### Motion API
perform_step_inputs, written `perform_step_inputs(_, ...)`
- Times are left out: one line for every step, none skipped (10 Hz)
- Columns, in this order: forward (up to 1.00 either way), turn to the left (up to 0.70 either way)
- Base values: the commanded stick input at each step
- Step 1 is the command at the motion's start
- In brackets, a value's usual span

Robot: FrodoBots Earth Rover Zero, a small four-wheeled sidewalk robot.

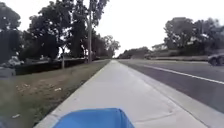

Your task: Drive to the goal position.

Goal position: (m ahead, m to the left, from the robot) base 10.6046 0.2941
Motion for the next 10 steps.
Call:
perform_step_inputs(1.0, 0.0)
perform_step_inputs(1.0, 0.0)
perform_step_inputs(1.0, 0.0)
perform_step_inputs(1.0, 0.0)
perform_step_inputs(1.0, 0.0)
perform_step_inputs(1.0, 0.0)
perform_step_inputs(1.0, 0.0)
perform_step_inputs(1.0, 0.0)
perform_step_inputs(1.0, 0.0)
perform_step_inputs(1.0, 0.0)
